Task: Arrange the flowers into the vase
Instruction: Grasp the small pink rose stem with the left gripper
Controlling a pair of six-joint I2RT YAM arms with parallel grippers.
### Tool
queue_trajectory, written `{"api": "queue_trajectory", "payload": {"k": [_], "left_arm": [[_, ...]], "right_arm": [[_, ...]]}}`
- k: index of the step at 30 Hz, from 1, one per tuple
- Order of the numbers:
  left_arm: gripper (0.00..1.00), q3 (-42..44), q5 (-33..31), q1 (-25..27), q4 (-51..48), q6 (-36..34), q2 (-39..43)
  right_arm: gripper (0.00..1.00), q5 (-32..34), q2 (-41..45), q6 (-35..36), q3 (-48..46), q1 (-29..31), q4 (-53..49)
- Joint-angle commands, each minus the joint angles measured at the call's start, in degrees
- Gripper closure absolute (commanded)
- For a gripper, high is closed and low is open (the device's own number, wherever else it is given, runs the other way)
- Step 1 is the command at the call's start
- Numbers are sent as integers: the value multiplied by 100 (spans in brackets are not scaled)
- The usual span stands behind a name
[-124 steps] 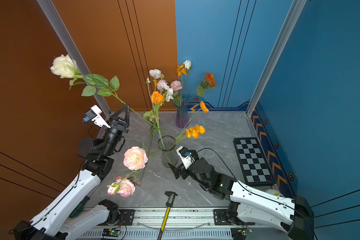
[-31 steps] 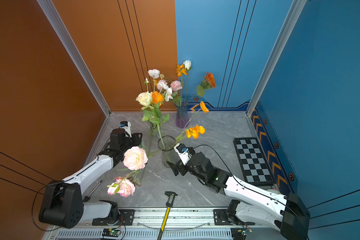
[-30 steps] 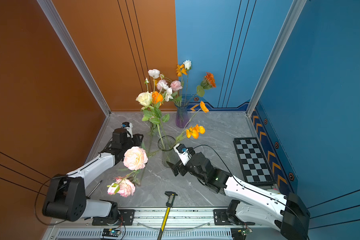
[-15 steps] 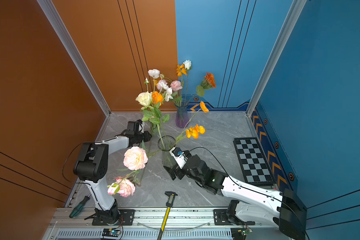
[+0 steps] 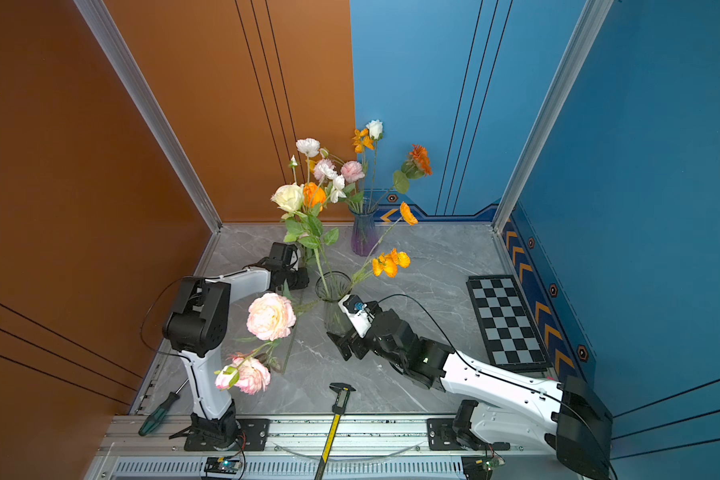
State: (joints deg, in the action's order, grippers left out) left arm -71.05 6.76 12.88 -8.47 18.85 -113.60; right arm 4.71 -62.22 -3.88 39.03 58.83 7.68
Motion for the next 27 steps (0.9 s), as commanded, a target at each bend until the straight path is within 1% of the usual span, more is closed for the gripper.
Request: {"api": "queue_trajectory", "payload": {"k": [1,4,8,12,14,20,27], "left_arm": [[76,-91,-205,11,-388,-31,-119],[77,-85,-203,8,-418,0,-142],[71,-37,-230,41,-403,-14,-60],[71,102,-280,115,-287,-56,155],[71,255,-289,140,78,-70,297],[69,583,-575,162,455,-59,609],[69,500,-695,127,282,32,498]], "right_arm": [[0,50,40,-76,17,-38,52],[0,50,52,-78,24,-32,58],[0,60,68,-74,23,-12,57],[0,63,70,-86,17,8,56],[0,64,74,-80,21,23,68],[0,65,69,-85,11,32,75],[0,71,96,-83,-9,43,82]]}}
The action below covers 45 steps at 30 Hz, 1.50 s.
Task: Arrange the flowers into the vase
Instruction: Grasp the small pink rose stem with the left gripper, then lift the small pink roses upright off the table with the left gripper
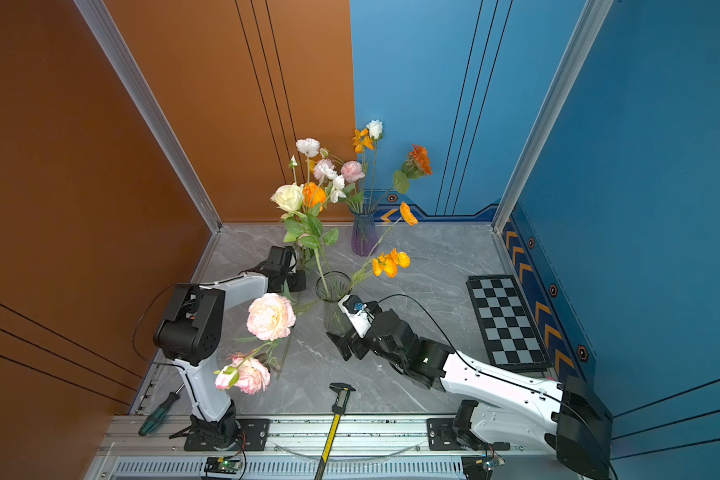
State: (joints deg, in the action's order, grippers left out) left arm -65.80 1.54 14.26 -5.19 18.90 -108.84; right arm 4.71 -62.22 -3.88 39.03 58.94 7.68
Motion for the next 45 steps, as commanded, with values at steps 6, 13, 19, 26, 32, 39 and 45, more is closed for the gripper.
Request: {"api": "queue_trajectory", "payload": {"k": [6,13,19,26,32,39,45], "left_arm": [[72,-196,53,-3,-146,61,-271],[76,-415,80,38,-299,64,-516],[100,-307,92,-19,-192,85,-399],[100,300,215,-212,90,133,683],[100,1170,-345,-276,156,110,2455],[100,1966,-933,-380,379,-278,4924],[100,1762,-905,-334,-1,-238,5635]], "right_arm": [[0,93,113,-73,-9,30,58],[0,116,127,-79,-88,21,153],[0,39,78,-37,27,-5,76],[0,74,196,-112,-50,21,149],[0,75,248,-111,-88,61,216],[0,162,542,-9,-118,149,22],[0,322,1010,-56,-356,178,-48]]}}
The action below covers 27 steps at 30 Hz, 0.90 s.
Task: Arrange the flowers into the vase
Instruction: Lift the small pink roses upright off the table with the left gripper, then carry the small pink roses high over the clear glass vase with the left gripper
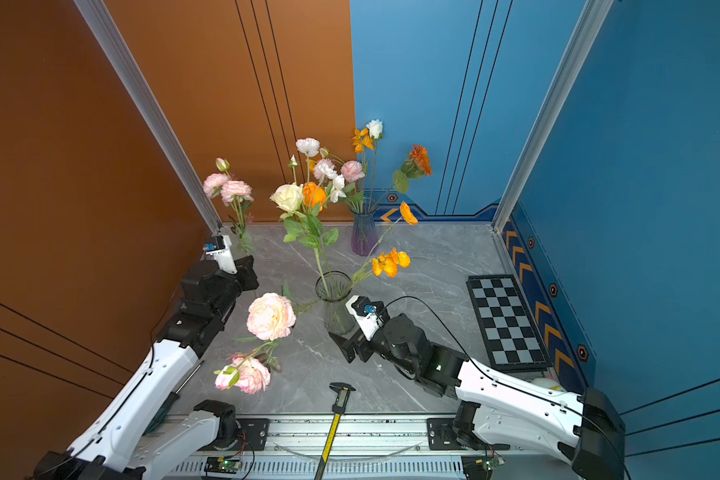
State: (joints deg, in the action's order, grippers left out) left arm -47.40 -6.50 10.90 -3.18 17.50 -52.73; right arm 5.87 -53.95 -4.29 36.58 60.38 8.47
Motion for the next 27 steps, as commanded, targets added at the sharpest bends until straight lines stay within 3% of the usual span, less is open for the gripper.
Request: {"api": "queue_trajectory", "payload": {"k": [1,5,7,10,13,19,27], "left_arm": [[100,-100,-60,46,-205,-101,140],[100,-340,216,501,470,-815,770],[100,-849,683,760,554,-1211,885],[100,-1287,1280,1098,1039,-1509,933],[100,-1246,1375,1248,1888,-1634,935],[100,-1257,2069,1230,3349,-903,745],[100,-792,2105,1178,5852,835,-83]], "right_arm": [[0,230,258,-11,-116,49,-189],[0,396,517,42,-142,95,-395],[0,456,600,90,-181,97,-425],[0,495,601,126,-222,83,-369],[0,449,519,120,-200,88,-276],[0,440,436,115,-94,128,-327],[0,302,158,204,93,132,-219]]}}
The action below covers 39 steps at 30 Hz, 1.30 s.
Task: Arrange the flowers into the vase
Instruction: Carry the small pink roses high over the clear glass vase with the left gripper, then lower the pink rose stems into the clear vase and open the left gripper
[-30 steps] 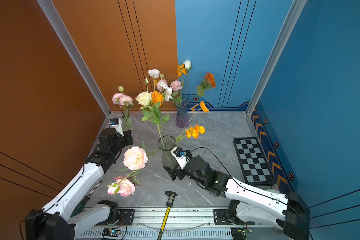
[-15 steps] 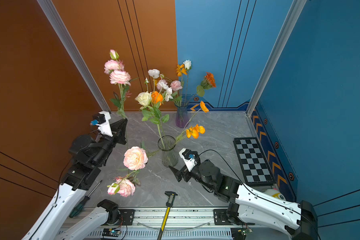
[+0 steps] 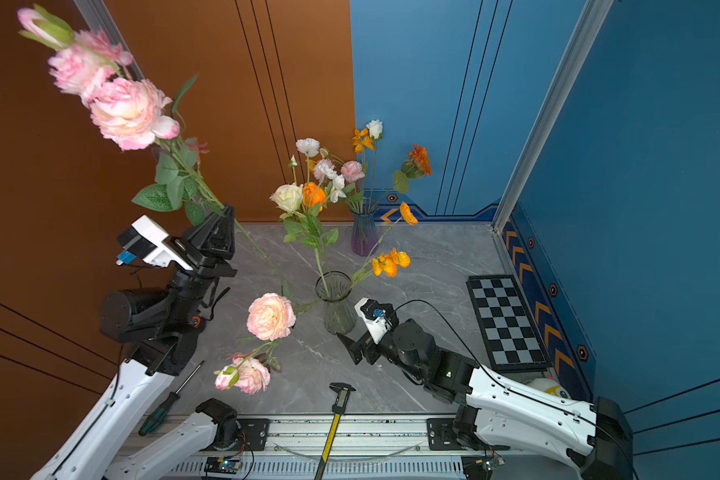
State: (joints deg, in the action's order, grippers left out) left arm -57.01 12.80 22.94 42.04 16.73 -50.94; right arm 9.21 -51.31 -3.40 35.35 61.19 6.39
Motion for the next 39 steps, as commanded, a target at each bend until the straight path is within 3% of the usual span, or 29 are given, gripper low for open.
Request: {"api": "queue_trajectory", "payload": {"k": [1,5,14,20,23,30,39], "left_arm": [[100,252,135,-36,1739,1178,-396],[100,376,18,-27,2596,1816,-742],[100,834,180,66,2916,1802,-893],[100,1243,528,149,3870,1632,-1318],[100,1279,964,162,3869,1405,-1383],[100,1614,1177,194,3867,1008,-1468],[100,1675,1932,174,3869,1436,-1994]], "right_arm": [[0,-39,-133,120,226,51,30],[0,-57,-202,129,253,49,105],[0,-73,-226,126,315,42,-58],[0,-109,-314,285,771,17,-704],[0,-117,-387,255,823,-28,-718],[0,-218,-729,252,1009,-89,-728],[0,-291,-967,257,1145,-109,-639]]}}
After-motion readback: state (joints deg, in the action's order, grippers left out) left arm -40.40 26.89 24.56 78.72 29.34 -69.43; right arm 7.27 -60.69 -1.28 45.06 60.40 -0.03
